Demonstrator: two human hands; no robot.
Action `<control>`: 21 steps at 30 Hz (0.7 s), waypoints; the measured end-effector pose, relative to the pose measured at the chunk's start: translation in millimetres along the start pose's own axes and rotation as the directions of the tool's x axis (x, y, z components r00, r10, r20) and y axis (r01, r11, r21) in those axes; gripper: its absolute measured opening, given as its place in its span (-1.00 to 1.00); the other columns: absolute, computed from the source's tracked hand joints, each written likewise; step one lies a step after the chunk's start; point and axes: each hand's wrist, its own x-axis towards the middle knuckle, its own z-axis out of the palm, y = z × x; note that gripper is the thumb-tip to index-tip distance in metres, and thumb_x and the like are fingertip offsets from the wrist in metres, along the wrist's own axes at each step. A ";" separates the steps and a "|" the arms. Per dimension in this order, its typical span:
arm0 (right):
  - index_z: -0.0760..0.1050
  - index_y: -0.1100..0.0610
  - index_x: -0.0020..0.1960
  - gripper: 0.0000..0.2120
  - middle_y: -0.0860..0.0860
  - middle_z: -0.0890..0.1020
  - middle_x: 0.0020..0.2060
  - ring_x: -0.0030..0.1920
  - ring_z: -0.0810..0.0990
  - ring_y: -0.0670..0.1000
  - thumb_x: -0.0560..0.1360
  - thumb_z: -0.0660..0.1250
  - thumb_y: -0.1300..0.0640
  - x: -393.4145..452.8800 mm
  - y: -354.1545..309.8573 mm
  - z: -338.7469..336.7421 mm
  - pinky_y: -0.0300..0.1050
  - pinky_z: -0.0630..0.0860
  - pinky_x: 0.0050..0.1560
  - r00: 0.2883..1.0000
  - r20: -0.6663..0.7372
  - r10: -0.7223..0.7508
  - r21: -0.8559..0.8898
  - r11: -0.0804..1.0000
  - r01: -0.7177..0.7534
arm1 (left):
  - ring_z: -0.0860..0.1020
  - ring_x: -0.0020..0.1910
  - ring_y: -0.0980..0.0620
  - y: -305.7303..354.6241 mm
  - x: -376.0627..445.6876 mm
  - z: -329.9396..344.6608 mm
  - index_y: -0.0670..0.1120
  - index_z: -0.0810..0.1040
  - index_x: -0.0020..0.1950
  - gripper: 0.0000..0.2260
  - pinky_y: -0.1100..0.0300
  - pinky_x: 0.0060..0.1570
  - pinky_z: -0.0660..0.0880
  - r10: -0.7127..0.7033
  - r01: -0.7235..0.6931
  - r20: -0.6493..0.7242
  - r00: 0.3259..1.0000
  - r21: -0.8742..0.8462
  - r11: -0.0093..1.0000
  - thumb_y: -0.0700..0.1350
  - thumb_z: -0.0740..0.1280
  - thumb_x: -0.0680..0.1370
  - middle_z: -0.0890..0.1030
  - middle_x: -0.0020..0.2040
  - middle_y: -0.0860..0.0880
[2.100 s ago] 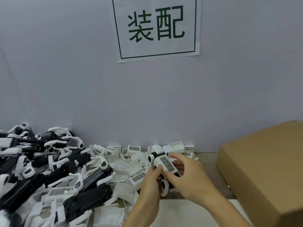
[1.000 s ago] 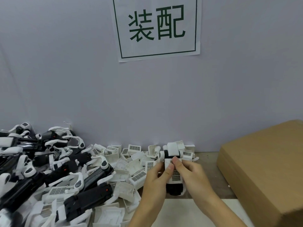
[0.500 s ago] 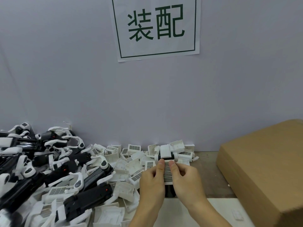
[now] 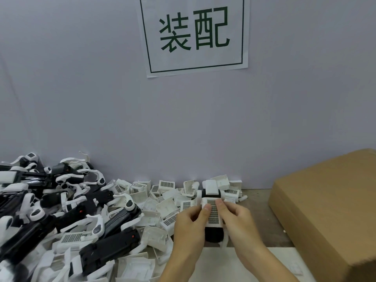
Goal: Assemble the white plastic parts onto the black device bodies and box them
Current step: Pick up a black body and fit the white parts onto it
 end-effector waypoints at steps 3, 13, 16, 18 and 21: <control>0.69 0.05 0.01 -0.84 -0.03 0.76 -0.12 -0.03 0.73 -0.02 0.61 0.33 0.19 0.2 0.9 -3.6 -0.09 0.64 0.02 0.999 0.037 -0.031 -0.064 0.997 0.033 | 0.70 -0.11 -0.14 -2.0 0.2 0.6 -0.07 0.73 -0.15 -0.76 -0.21 -0.02 0.63 0.005 -0.003 -0.061 0.998 0.041 0.999 -0.06 0.34 0.64 0.72 -0.21 -0.07; 0.69 0.06 0.02 -0.84 -0.03 0.76 -0.09 -0.05 0.73 -0.11 0.55 0.40 0.27 2.9 0.6 -11.0 -0.33 0.59 -0.16 0.992 0.120 -0.028 0.059 0.998 0.021 | 0.73 -0.07 -0.10 0.6 1.3 0.2 -0.10 0.74 -0.01 -0.74 -0.08 0.01 0.64 -0.093 0.094 0.015 0.996 -0.138 0.986 -0.02 0.29 0.66 0.75 -0.11 -0.12; 0.65 -0.04 -0.09 -0.76 -0.17 0.74 -0.21 -0.13 0.69 -0.25 0.54 0.39 0.30 7.2 2.8 -12.8 -0.44 0.54 -0.22 0.996 0.051 -0.079 -0.039 0.996 0.081 | 0.72 -0.01 -0.13 0.8 1.8 0.6 -0.15 0.71 0.09 -0.84 -0.11 0.07 0.63 -0.115 0.122 0.055 0.992 -0.152 0.981 -0.18 0.34 0.62 0.74 -0.05 -0.15; 0.64 -0.02 -0.07 -0.82 -0.14 0.74 -0.21 -0.14 0.68 -0.26 0.55 0.40 0.26 8.9 2.5 -11.1 -0.38 0.56 -0.23 0.993 -0.042 -0.107 -0.091 0.991 0.102 | 0.72 -0.03 -0.08 -0.5 1.5 1.3 -0.13 0.71 0.08 -0.87 -0.05 0.03 0.64 -0.090 0.094 0.035 0.995 -0.136 0.986 -0.21 0.40 0.58 0.75 -0.07 -0.11; 0.61 -0.09 -0.10 -0.84 -0.15 0.72 -0.20 -0.10 0.67 -0.20 0.58 0.38 0.14 4.5 1.4 -7.7 -0.25 0.61 -0.18 0.960 -0.087 -0.268 -0.291 0.928 0.233 | 0.73 -0.10 -0.06 1.7 -0.1 1.8 -0.05 0.75 -0.06 -0.90 0.07 -0.11 0.64 -0.044 0.040 -0.034 0.998 -0.112 0.993 -0.05 0.47 0.53 0.75 -0.16 -0.09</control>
